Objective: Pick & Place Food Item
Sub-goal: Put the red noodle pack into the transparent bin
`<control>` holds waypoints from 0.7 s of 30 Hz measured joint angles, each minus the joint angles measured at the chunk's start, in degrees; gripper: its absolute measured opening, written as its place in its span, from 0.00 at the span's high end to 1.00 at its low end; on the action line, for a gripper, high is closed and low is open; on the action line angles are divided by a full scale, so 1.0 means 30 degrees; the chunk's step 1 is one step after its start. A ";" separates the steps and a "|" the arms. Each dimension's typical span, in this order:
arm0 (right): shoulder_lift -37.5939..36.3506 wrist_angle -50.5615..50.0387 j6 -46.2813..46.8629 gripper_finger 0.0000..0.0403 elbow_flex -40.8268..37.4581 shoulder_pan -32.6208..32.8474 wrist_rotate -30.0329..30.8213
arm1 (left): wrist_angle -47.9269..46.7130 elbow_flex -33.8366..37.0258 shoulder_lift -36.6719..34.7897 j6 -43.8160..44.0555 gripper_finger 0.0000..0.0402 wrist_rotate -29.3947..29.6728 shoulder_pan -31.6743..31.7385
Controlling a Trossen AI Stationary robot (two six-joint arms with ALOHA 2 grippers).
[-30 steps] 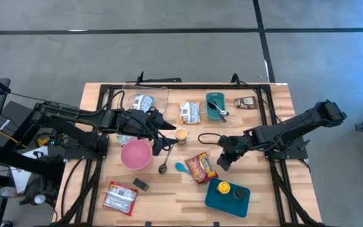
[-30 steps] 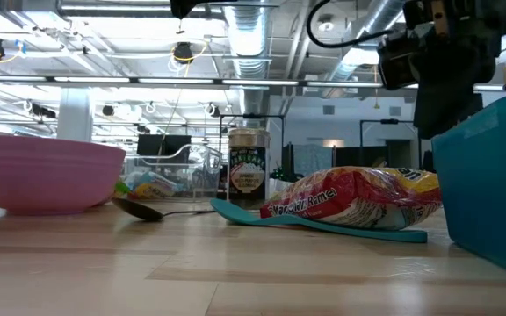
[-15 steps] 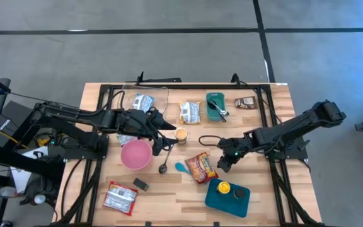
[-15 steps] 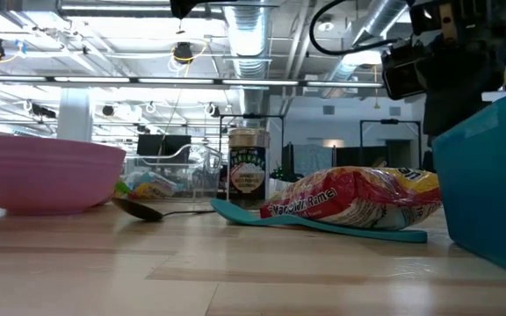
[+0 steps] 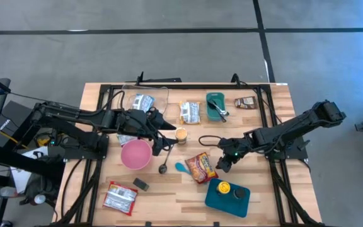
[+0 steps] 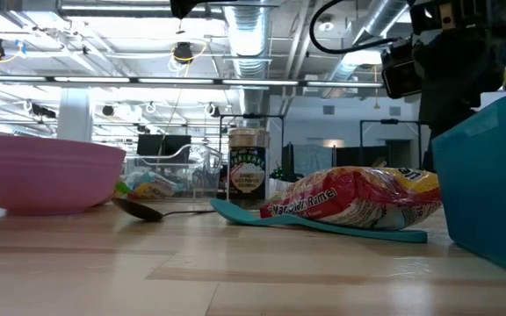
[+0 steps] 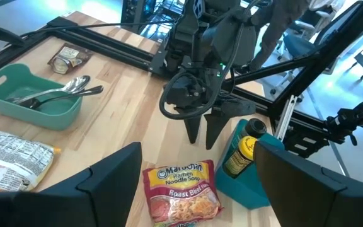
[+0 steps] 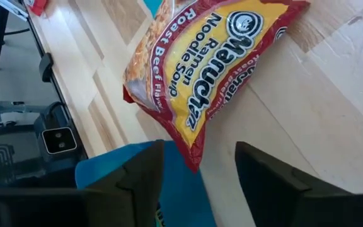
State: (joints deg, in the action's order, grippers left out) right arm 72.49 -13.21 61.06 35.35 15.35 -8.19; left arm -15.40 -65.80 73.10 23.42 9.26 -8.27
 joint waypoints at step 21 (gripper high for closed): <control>0.3428 0.2496 0.0151 0.55 -0.0007 0.0376 -0.0532 | 0.0000 0.0000 0.0000 -0.0001 0.25 0.0073 0.0000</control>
State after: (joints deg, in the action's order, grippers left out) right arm 82.77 -5.72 61.51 35.33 16.48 -9.79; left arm -15.40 -65.80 73.10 23.42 9.47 -8.27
